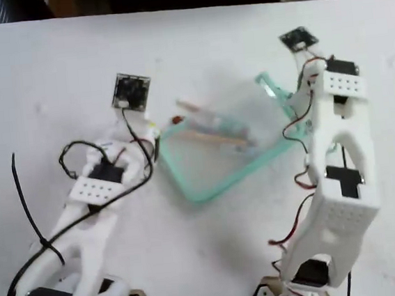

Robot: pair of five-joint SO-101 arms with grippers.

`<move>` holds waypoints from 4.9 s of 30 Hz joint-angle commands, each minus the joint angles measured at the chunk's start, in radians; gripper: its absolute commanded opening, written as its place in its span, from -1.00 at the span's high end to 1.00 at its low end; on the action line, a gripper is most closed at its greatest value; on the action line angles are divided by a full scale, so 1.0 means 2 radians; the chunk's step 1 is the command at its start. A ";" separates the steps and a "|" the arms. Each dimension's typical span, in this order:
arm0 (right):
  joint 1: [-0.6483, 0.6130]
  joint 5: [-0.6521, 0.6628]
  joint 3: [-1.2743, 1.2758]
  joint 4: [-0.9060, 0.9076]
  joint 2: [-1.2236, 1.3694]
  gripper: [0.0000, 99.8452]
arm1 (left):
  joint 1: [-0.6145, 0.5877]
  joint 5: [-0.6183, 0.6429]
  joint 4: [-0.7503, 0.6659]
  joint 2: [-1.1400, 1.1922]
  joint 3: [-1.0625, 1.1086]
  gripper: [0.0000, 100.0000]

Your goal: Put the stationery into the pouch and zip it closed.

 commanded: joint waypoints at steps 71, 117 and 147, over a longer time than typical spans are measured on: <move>-0.113 0.018 -0.253 0.192 -0.013 0.97 | 0.033 -0.002 0.101 -0.056 -0.044 0.67; -0.501 -0.036 0.022 0.255 -0.625 0.97 | 0.032 -0.232 0.598 -0.715 -0.104 0.52; -0.543 -0.039 -0.118 0.258 -0.471 0.97 | 0.053 -0.152 0.588 -0.713 -0.156 0.51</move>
